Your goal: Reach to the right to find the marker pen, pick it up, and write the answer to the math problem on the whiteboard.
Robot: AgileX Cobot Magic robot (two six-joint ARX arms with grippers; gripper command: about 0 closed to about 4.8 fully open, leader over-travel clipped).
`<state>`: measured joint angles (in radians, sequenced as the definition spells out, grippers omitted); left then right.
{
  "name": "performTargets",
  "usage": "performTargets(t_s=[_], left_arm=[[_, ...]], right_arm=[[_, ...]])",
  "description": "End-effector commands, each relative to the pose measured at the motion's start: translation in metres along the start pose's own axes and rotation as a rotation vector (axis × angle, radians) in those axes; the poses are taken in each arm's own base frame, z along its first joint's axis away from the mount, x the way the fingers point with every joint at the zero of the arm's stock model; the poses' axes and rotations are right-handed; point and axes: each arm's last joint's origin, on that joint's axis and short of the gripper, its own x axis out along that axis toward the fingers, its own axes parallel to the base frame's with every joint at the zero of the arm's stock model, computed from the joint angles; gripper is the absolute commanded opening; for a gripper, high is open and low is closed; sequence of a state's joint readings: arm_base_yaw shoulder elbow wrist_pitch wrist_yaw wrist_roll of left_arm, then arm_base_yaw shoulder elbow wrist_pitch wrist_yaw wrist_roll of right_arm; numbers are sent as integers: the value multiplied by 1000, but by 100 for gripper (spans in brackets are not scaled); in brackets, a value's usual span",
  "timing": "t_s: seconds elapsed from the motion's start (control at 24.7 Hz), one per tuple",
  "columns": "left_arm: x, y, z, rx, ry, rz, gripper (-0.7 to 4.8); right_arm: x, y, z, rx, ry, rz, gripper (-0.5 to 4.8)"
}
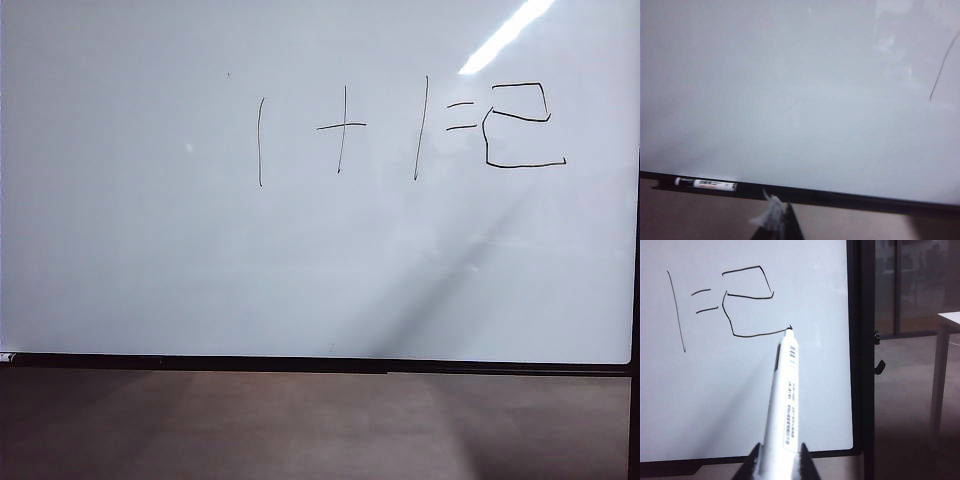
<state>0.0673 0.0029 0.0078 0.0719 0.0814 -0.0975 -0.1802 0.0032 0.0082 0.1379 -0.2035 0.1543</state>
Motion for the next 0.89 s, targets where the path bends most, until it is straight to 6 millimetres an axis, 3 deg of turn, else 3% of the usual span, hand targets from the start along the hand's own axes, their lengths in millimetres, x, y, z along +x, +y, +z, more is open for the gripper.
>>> performTargets(t_s=[0.04,0.89], left_arm=[[0,1,-1,48,7,29,-4],[0,0,-2,24,21,37,-4]], right_arm=[[0,0,0,-7,-12,3,-1],[0,0,0,-7,-12,3,-1]])
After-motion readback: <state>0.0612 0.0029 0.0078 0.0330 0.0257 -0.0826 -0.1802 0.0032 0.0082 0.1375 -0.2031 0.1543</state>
